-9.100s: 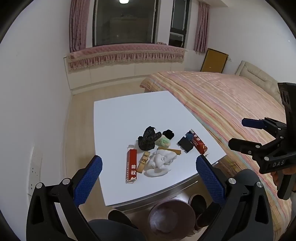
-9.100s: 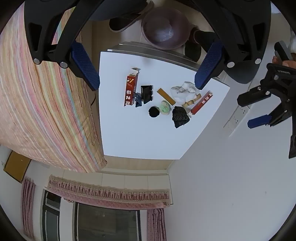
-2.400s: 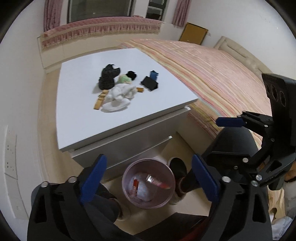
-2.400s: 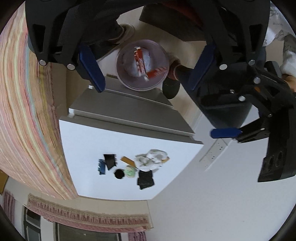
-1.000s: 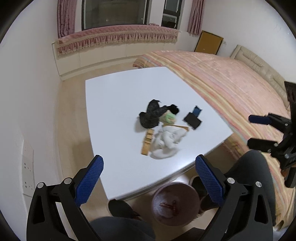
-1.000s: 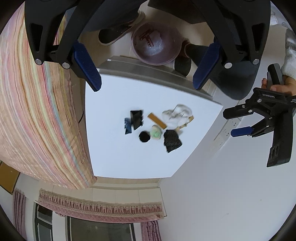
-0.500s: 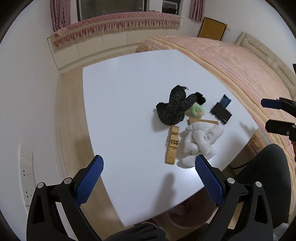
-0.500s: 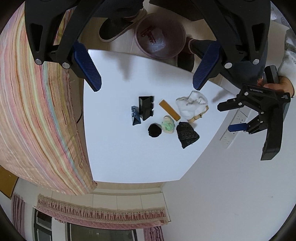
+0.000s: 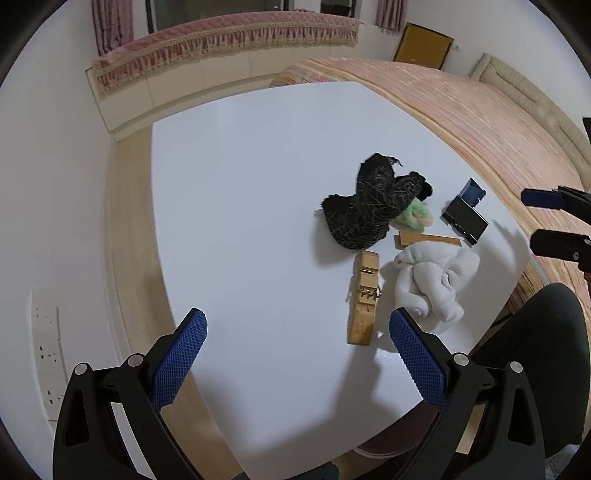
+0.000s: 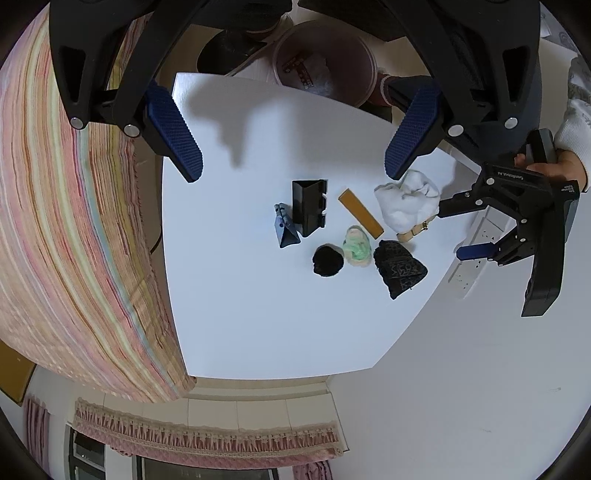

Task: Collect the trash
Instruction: 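Grasp the wooden clothespin with the left tool while the right tool grips a black stand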

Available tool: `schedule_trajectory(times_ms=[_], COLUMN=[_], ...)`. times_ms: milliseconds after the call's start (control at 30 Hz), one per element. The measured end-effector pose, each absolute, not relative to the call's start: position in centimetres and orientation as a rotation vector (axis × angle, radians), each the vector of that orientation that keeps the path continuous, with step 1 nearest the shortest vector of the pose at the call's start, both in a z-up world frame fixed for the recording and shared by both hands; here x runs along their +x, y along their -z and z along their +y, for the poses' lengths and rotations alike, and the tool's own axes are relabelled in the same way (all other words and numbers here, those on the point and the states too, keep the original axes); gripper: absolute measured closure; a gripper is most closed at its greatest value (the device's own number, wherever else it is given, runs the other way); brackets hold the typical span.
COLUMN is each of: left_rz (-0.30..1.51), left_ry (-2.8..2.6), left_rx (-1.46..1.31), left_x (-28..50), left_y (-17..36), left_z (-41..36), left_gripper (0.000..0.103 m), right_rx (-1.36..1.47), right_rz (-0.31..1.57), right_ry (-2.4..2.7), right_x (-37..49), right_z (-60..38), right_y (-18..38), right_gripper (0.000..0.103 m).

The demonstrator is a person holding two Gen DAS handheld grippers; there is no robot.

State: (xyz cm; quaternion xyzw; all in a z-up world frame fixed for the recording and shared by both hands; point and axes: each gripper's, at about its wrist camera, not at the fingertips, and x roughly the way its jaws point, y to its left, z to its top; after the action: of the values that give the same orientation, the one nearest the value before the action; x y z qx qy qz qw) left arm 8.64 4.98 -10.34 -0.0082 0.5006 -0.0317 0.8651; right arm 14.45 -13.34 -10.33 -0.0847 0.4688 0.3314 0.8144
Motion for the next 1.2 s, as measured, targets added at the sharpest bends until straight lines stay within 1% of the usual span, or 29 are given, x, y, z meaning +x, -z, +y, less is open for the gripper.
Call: schedule_trajectory(times_ms=[300,333,433,500,567,600,633,667,700,767,800,833,900,933,967,1000,1033,1133,1167,1200], left_rz=[1.071,1.069,1.056,1.053,1.051,1.050,1.049,1.047,1.047,1.049,1.049,1.050,1.052,1.054,1.055,1.057,1.058,1.057,1.057,1.057], left_ry=[0.066,0.070,0.075,0.076,0.078,0.078,0.080,0.085,0.089,0.100,0.107,0.113,0.123,0.128,0.133,0.136,0.139,0.141,0.142,0.144], left_rx=[0.002,0.002,0.018,0.017,0.015,0.013,0.012,0.007,0.004,-0.007,-0.014,-0.020,-0.029,-0.036,-0.041,-0.041,-0.042,-0.048,-0.051,-0.053], left_x=[9.0,9.1,9.2,9.4,9.4,9.5,9.6,9.6,9.6,9.6,9.7,9.7,9.8,9.9,9.9,9.9,9.9,10.1,10.1,10.1], left_y=[10.8,10.9,10.6,10.5,10.5,10.4,10.3,10.2,10.1,10.0,9.9,9.9,9.8,9.8,9.8,9.8,9.8,9.9,9.8,9.9], left_z=[4.4,4.3,4.1,4.0,4.0,4.0,4.0,3.9,3.9,3.9,4.0,4.0,3.9,4.0,4.0,3.9,3.9,4.0,4.0,4.0], left_gripper=[0.008,0.010,0.021,0.026,0.033,0.036,0.043,0.050,0.053,0.061,0.064,0.068,0.076,0.082,0.087,0.089,0.089,0.089,0.089,0.089], right_rx=[-0.189,-0.191,-0.195,-0.200,-0.202,-0.203,-0.207,-0.215,-0.218,-0.221,-0.221,-0.221,-0.225,-0.227,-0.228,-0.230,-0.230,-0.232,-0.233,-0.235], right_rz=[1.008,1.008,1.008,1.005,1.000,0.999,0.997,0.996,0.996,0.997,0.996,0.996,0.995,0.996,0.996,0.995,0.996,0.991,0.987,0.985], right_ry=[-0.717,-0.717,-0.719,-0.724,-0.730,-0.734,-0.736,-0.734,-0.734,-0.736,-0.737,-0.740,-0.742,-0.743,-0.743,-0.742,-0.742,-0.749,-0.749,-0.748], right_x=[15.3,15.5,16.0,16.4,16.7,16.8,16.9,17.0,17.2,17.4,17.5,17.5,17.6,17.7,17.8,17.9,18.0,18.0,18.0,18.0], right_z=[-13.1,-13.0,-12.8,-12.5,-12.3,-12.2,-12.1,-11.9,-11.8,-11.7,-11.7,-11.7,-11.7,-11.6,-11.5,-11.5,-11.4,-11.4,-11.3,-11.3], right_y=[11.0,11.0,11.3,11.5,11.6,11.7,11.7,11.8,11.8,12.0,12.0,12.0,12.1,12.2,12.2,12.3,12.3,12.2,12.1,12.1], right_gripper=[0.006,0.006,0.006,0.006,0.007,0.012,0.016,0.023,0.030,0.035,0.039,0.041,0.049,0.052,0.057,0.061,0.063,0.073,0.079,0.082])
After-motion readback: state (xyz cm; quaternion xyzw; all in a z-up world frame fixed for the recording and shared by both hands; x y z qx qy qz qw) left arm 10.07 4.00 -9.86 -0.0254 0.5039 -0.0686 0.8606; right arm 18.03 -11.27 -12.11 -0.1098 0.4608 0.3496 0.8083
